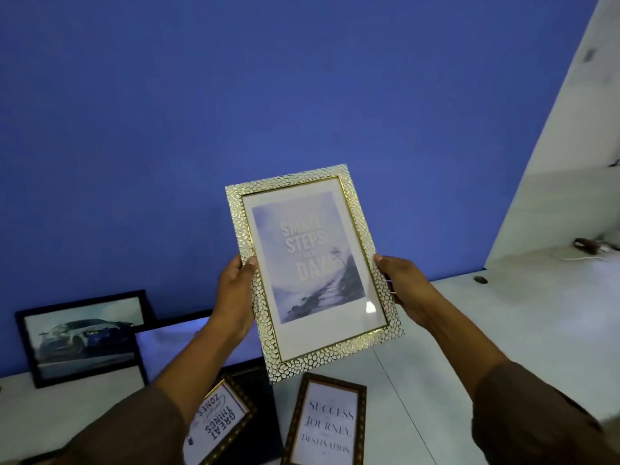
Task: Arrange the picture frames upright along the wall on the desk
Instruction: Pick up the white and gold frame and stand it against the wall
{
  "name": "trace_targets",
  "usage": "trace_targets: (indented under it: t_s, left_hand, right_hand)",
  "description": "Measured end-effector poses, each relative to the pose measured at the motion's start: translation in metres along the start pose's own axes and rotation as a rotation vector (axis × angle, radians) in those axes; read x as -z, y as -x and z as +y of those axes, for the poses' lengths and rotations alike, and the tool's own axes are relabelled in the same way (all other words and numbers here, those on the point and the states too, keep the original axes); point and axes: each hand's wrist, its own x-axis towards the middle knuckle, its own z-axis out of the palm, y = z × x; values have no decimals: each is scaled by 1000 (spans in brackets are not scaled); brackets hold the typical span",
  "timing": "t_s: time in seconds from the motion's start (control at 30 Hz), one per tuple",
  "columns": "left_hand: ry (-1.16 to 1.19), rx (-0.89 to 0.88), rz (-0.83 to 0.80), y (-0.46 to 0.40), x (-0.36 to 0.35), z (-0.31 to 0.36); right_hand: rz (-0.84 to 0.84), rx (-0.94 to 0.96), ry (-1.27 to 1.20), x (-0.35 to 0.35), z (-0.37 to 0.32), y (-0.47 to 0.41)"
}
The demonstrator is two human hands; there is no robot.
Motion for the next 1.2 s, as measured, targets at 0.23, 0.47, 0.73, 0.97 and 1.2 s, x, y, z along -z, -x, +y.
trace_targets:
  t_s: [0.23, 0.47, 0.73, 0.97, 1.2]
  left_hand:
    - [-131, 43, -95, -46, -18, -52]
    - [-430, 75, -133, -84, -15, -91]
    - [-762, 158, 7, -137, -26, -139]
    - [-896, 240, 137, -189, -35, -189]
    - [-1026, 315, 161, -234, -35, -226]
  right_hand:
    - [107, -25, 98, 18, 33, -50]
    - [13, 87, 453, 33, 72, -107]
    - [-252, 158, 674, 24, 112, -219]
    - [-400, 126, 710, 8, 160, -314]
    - [-480, 94, 730, -8, 195, -376]
